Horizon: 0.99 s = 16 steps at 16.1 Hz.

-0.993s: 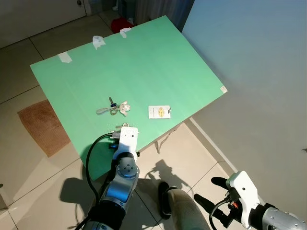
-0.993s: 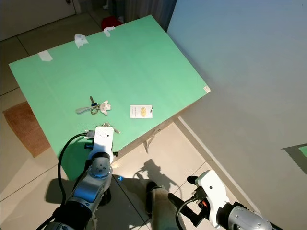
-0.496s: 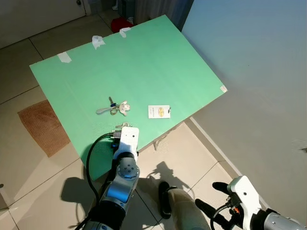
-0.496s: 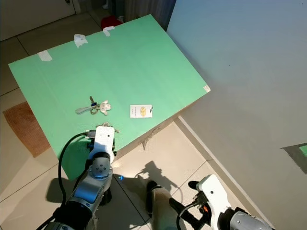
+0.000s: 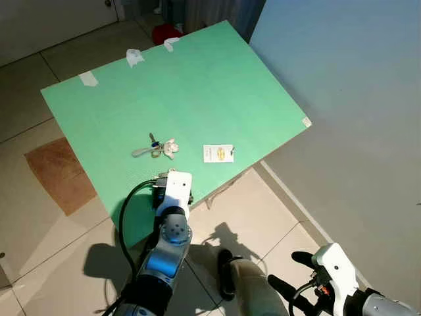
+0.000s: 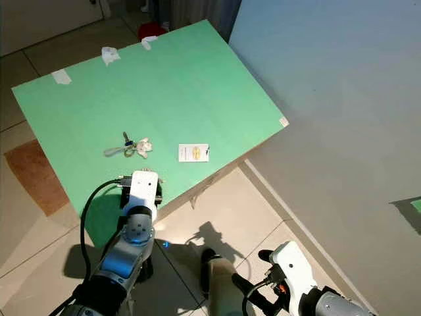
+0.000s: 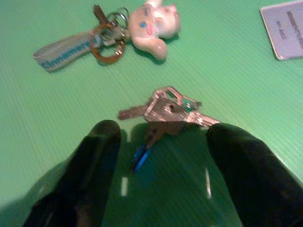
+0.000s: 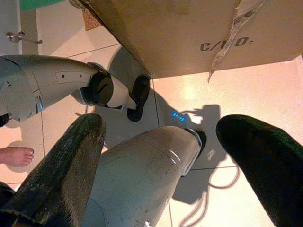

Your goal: Hang keys on a hook

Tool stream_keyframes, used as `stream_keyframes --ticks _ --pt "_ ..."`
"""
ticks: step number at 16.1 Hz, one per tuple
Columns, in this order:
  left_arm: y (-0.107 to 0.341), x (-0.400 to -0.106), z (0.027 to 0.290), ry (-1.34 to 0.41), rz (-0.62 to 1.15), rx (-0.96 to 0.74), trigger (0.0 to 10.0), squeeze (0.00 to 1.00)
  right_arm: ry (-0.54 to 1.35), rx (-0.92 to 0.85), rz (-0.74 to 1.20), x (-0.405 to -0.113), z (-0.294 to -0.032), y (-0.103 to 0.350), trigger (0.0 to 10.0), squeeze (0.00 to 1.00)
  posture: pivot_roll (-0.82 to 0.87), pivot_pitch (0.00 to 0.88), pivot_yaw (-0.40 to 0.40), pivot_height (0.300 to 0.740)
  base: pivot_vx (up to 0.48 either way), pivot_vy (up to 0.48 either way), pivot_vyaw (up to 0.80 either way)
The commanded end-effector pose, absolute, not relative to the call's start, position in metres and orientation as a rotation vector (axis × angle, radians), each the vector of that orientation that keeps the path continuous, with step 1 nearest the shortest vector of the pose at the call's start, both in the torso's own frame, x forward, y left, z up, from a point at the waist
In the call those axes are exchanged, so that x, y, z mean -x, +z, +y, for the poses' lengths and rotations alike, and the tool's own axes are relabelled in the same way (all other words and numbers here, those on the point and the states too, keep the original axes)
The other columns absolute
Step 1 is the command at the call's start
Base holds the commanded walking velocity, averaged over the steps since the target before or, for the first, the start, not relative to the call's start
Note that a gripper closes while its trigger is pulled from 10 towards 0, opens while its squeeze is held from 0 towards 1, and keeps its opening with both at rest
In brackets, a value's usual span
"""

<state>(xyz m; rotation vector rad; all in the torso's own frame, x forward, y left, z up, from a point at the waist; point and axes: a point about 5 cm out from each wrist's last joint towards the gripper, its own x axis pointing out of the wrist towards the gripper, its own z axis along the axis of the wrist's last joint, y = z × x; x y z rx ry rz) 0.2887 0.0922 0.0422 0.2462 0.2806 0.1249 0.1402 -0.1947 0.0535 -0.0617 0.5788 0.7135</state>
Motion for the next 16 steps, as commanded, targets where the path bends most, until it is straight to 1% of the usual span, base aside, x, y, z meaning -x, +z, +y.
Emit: stream_keyframes --ticks 1,6,16 --pt "0.031 -0.280 0.079 0.064 0.328 -0.218 10.0 0.00 0.698 0.068 0.615 -0.132 -0.201 0.051 10.0 0.00 -0.39 0.391 -0.152 0.736 0.000 0.000 0.00" --pt "0.030 -0.287 0.088 0.072 0.327 -0.236 10.0 0.00 0.692 0.066 0.621 -0.128 -0.201 0.051 10.0 0.00 -0.39 0.400 -0.149 0.736 0.000 0.000 0.00" --pt "0.032 -0.297 0.098 0.078 0.313 -0.243 10.0 0.00 0.677 0.060 0.637 -0.119 -0.204 0.051 10.0 0.00 -0.41 0.420 -0.149 0.736 0.000 0.000 0.00"
